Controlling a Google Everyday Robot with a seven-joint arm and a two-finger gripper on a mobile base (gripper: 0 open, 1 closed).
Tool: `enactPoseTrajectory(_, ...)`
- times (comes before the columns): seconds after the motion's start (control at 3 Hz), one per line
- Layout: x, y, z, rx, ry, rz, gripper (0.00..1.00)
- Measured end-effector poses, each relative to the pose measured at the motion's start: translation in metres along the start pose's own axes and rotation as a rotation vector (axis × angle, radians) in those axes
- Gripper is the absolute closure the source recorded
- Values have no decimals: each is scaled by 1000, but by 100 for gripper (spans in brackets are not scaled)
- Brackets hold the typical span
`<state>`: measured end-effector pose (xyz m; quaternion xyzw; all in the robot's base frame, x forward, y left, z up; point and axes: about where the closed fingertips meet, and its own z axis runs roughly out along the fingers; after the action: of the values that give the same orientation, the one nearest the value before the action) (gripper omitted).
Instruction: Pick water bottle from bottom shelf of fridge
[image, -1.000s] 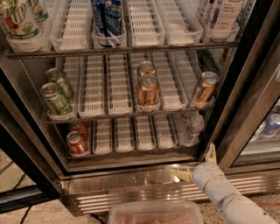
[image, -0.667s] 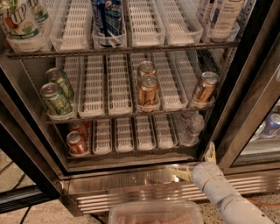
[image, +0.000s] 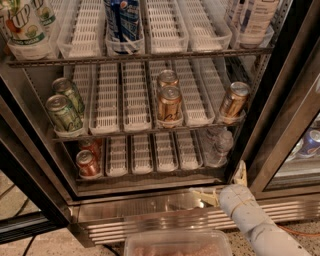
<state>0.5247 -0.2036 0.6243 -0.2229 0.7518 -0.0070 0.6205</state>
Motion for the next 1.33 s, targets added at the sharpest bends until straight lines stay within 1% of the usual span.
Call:
enactPoseTrajectory(0.33, 0, 2, 2, 16, -14, 3, 0)
enactPoseTrajectory(0.67, -7, 2, 12, 40, -56, -2, 0)
enactPoseTrajectory(1.0, -11, 2, 19, 62, -86, -2, 14)
enactPoseTrajectory(1.33, -12, -8, 26, 115, -109, -4, 31)
